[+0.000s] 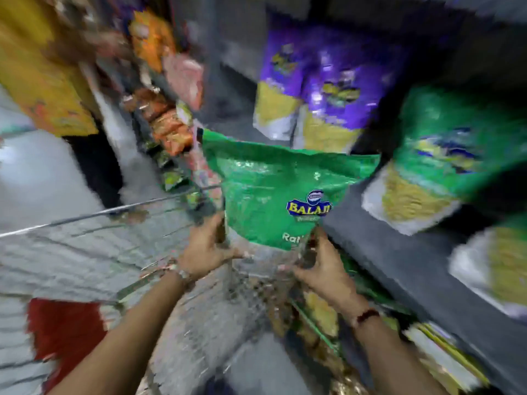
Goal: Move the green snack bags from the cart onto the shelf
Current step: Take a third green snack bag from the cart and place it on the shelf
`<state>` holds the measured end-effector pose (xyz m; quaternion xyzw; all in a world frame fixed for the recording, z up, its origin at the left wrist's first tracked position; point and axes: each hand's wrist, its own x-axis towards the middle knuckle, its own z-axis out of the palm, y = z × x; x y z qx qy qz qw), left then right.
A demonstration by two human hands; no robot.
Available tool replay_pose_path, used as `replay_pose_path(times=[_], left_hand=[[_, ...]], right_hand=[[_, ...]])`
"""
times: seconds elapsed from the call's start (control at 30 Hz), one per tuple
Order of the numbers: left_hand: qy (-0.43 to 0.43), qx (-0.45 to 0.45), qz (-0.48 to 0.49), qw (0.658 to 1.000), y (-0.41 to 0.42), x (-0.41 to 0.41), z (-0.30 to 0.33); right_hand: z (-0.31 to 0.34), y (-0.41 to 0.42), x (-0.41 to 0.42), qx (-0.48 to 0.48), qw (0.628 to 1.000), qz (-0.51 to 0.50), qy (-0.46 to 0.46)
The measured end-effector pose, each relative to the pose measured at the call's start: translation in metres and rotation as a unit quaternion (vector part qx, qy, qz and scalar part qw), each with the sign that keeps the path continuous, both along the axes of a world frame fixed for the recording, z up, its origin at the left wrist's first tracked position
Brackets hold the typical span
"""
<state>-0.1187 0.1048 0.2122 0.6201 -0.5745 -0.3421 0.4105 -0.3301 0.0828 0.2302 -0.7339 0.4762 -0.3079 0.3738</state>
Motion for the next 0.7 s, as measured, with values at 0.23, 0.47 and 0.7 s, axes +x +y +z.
replay_pose_path(times=[0.23,0.47,0.7], left_hand=[[-0.012,-0.093,-0.245,0.965,-0.017,-0.197,0.064],[0.005,-0.114,-0.381,0.917,-0.006,-0.379,0.072],[0.009,-0.056,-0.406,0.912,-0.031,-0.502,0.052]], right_hand=[[0.041,0.088,-0.194,-0.064,0.964,-0.256,-0.017],[0.059,0.159,-0.332,-0.062,0.904,-0.424,0.017],[0.044,0.142,-0.428,-0.026,0.87,-0.493,0.02]])
